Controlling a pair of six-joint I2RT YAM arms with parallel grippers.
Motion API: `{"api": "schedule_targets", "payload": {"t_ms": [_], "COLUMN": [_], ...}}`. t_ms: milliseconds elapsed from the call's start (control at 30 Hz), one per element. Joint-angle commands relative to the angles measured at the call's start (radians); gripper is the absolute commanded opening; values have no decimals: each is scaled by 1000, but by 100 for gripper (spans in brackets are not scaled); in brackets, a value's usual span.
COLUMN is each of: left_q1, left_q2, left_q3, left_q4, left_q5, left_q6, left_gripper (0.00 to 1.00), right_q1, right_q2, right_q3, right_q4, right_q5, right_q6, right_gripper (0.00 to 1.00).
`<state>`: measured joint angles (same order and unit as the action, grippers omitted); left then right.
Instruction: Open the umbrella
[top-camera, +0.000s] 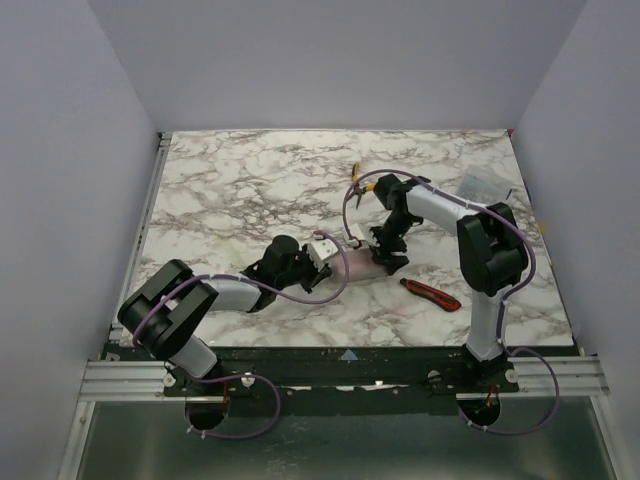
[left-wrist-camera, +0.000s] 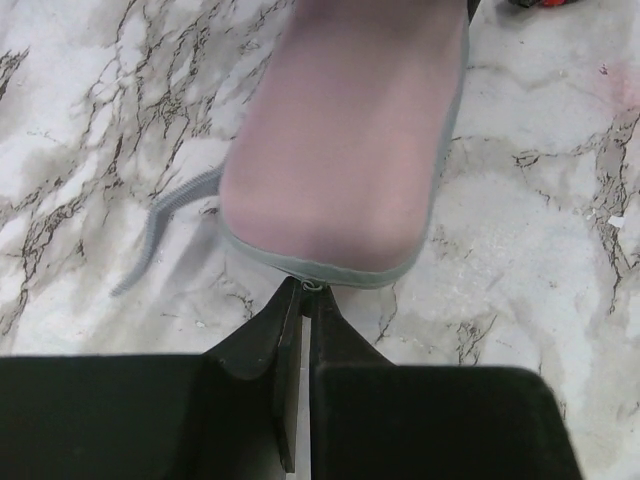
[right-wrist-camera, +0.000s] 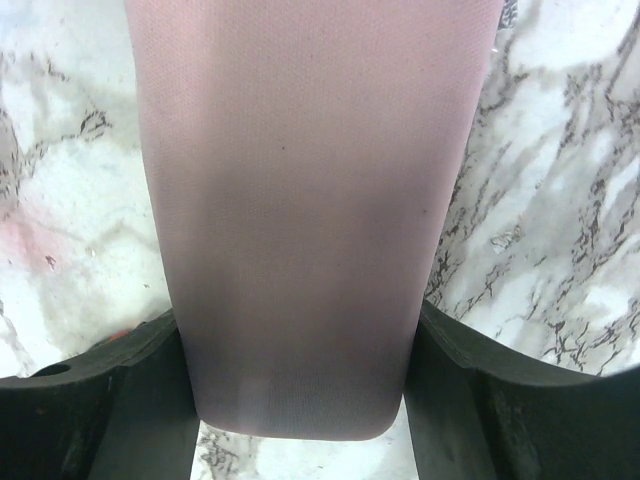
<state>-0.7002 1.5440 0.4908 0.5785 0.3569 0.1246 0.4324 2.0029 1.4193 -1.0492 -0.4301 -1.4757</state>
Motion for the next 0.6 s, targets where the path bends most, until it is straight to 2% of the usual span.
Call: {"api": "schedule_targets", "payload": {"t_ms": [0,267,400,467,533,567], "left_q1": [-20,-22,-22,-23,-19,-15], "left_q2": [-19,53,92,112,135,141], "left_q3": [-38,14,65,86,107,110], "left_q4": [71,84,65,51,27,29], "left_q5": [14,-113,-122,-147,-192,-194], "left_q6": [-103,-179,-206,-207,-207,-204], "left_gripper": [0,0,0,0,0,0], "right_q1": [-30,-20,-3,7,12,14], "right_q2": [93,80,67,68,72,71], "right_q3": [-2,-12,-9,-1,12,14], "right_q4": [142,201,193,171,130,101], "right_q5": [106,106,73,46,5,-16], "right_q6": [262,514,643,691,721,731], "right_gripper": [0,0,2,11,27,38]}}
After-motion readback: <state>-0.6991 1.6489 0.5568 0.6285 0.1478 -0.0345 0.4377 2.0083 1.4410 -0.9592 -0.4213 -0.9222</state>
